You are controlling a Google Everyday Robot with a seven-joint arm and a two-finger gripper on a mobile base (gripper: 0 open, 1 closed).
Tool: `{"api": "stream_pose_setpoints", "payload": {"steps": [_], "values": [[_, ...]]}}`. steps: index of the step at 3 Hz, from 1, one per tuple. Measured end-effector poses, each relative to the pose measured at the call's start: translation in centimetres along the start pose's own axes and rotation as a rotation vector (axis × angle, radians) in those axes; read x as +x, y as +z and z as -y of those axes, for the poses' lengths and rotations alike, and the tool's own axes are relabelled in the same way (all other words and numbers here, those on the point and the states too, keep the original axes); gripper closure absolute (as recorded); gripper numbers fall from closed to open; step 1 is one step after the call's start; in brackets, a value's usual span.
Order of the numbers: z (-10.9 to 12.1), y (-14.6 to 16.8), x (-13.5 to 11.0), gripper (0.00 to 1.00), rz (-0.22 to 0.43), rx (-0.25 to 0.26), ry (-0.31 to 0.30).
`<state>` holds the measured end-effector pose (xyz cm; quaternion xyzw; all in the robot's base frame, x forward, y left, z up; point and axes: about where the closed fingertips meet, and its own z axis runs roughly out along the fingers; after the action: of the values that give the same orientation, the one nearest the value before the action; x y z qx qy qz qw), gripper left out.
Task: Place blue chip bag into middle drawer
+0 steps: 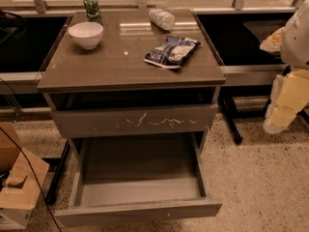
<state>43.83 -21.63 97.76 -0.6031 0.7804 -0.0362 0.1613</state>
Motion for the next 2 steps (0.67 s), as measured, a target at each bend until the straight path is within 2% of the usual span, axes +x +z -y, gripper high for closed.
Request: {"api": "stream_pose_setpoints", "payload": {"steps": [1,2], "values": [[0.0,0.0,0.0,0.00,0.000,0.000,0.000],[0.1,1.0,-1.5,0.00,0.065,0.001,0.021]]}}
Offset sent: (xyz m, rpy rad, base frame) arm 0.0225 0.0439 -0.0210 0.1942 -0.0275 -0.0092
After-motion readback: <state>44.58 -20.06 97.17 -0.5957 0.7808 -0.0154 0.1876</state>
